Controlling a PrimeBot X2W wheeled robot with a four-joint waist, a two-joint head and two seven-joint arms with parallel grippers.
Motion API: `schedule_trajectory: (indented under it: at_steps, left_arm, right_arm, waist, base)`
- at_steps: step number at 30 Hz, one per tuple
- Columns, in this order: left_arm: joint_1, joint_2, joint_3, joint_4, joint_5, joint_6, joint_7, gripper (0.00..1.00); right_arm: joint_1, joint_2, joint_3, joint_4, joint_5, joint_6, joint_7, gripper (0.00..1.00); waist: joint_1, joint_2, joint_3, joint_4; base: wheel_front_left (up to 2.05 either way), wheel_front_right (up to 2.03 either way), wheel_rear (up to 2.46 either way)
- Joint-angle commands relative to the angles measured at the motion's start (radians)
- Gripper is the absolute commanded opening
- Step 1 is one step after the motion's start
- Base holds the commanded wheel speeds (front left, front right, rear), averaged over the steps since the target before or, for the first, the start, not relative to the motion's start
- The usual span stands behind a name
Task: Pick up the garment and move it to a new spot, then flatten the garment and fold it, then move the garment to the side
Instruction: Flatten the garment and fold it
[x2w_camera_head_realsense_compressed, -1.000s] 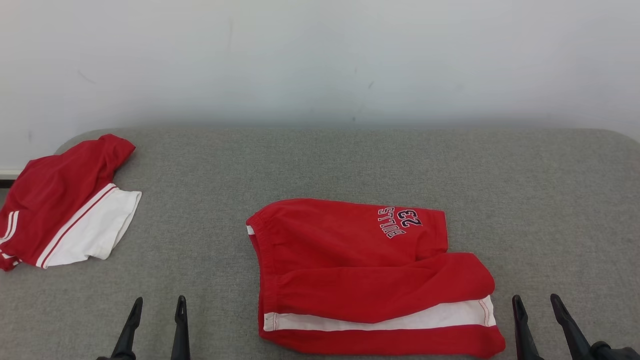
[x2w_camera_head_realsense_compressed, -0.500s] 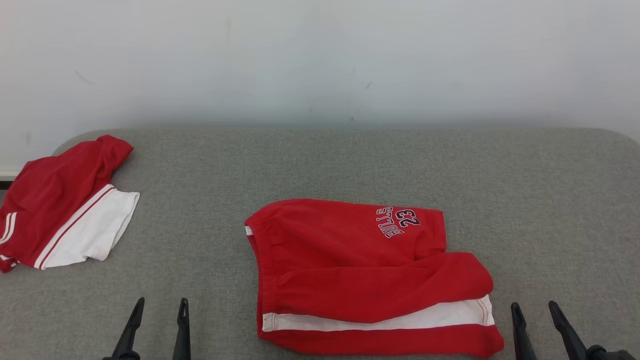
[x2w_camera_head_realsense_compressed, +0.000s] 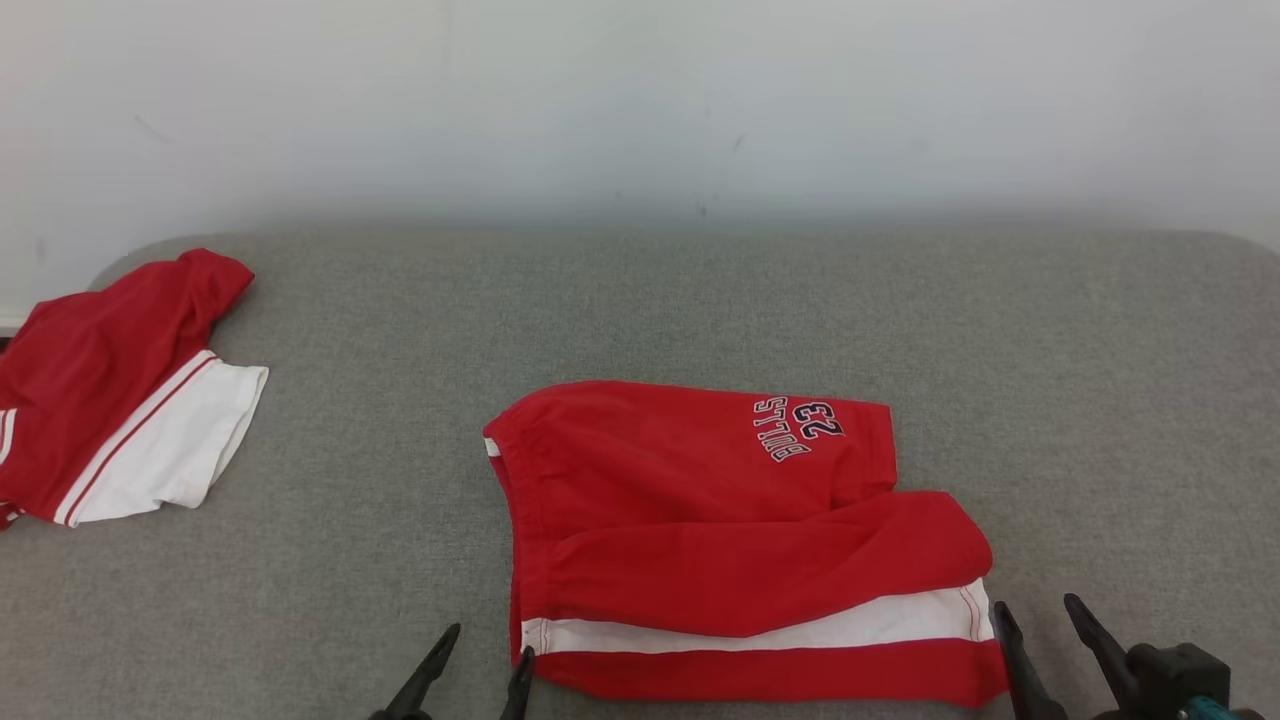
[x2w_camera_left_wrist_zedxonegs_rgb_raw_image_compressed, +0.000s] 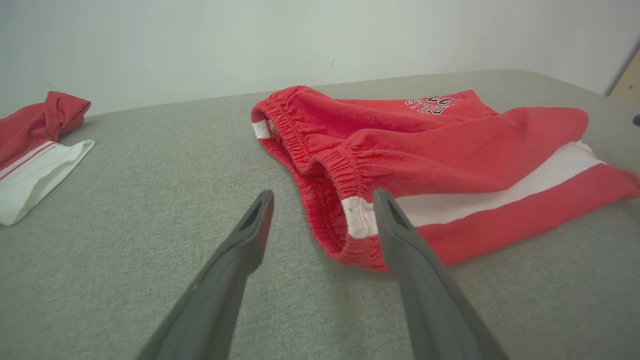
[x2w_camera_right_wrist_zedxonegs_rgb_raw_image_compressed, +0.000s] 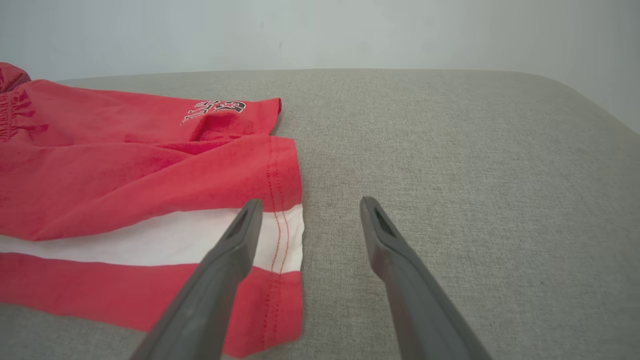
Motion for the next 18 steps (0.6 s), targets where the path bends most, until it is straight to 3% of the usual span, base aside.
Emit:
schedule_trajectory:
  at_steps: [1, 18]
  left_arm:
    - [-0.022, 0.011, -0.020, 0.020, -0.016, 0.002, -0.003, 1.00]
    - [-0.207, 0.086, -0.225, 0.197, -0.144, 0.002, -0.003, 1.00]
  right_arm:
    - [-0.023, -0.011, 0.011, 0.022, 0.006, 0.001, 0.003, 1.00]
    - [-0.243, -0.009, 0.195, 0.327, 0.074, 0.001, -0.020, 1.00]
  waist:
    - [-0.0001, 0.0000, 0.014, -0.003]
    - [-0.0001, 0.0000, 0.079, -0.011]
  base:
    - [0.00, 0.00, 0.00]
    - [0.00, 0.00, 0.00]
